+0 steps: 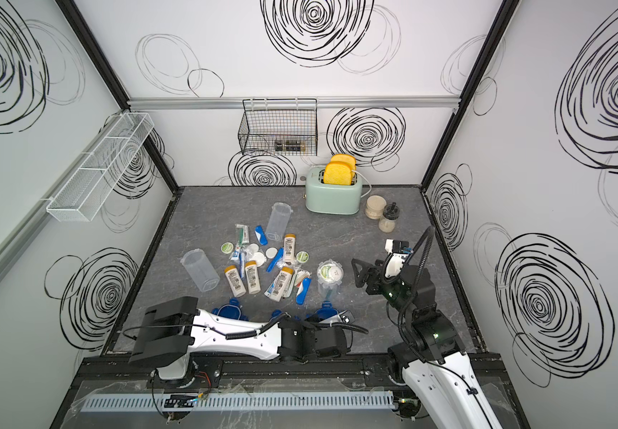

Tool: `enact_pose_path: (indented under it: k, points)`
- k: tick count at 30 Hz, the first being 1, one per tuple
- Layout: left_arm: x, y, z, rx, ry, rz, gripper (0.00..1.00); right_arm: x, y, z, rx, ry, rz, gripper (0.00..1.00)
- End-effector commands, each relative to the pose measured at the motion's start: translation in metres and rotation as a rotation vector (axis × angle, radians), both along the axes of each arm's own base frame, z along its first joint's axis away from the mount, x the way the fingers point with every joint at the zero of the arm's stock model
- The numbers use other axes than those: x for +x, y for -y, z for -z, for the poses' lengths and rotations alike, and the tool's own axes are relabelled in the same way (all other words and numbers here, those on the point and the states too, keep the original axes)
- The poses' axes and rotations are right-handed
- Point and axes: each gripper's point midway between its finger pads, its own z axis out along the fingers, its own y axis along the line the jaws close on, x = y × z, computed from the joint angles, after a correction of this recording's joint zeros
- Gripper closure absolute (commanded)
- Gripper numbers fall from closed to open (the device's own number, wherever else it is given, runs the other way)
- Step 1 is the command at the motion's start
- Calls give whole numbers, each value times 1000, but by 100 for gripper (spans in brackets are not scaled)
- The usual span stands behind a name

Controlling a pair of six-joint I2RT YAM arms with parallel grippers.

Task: Take out toiletry kits
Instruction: Place the lid at the center of the board, then pick up the container from the center of the board.

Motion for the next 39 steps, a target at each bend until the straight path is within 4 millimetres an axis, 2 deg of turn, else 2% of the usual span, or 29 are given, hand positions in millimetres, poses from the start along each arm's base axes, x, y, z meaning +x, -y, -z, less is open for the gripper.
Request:
enact_pose_path:
  k: [1, 5, 9, 14, 17, 20, 22, 25, 28, 32, 36, 39]
  points:
    - [-5, 11, -9, -23, 7, 25, 67, 1, -1, 1, -7, 5, -10, 11]
    - [-16, 16, -10, -47, -38, 65, 52, 1, -2, 1, -8, 5, -12, 11]
    - [-23, 19, -25, -90, -44, 85, 50, 1, -2, 1, -7, 6, -13, 11]
    - [-22, 14, -63, -197, -32, 82, 50, 2, -4, 2, -6, 6, -23, 11]
    - [-14, 4, -101, -314, -39, 64, 49, 3, -5, 1, -7, 5, -29, 11]
    - [1, -18, -146, -447, -31, 26, 48, 0, -8, 1, -4, 6, -52, 11]
    - [16, -40, -173, -542, -27, -19, 42, -3, -13, 1, 15, -3, -79, 12]
    - [42, -78, -191, -613, -37, -116, 40, -13, -26, -2, 56, -59, -158, 13]
    - [63, -116, -195, -636, -24, -210, 40, -26, -42, 3, 84, -138, -269, 13]
    - [78, -159, -196, -699, -9, -315, 38, -38, -53, 21, 141, -252, -325, 15]
    - [79, -179, -201, -747, -26, -353, 37, -45, -59, 44, 166, -319, -337, 17]
    - [78, -188, -196, -735, -28, -370, 37, -49, -69, 61, 167, -343, -357, 17]
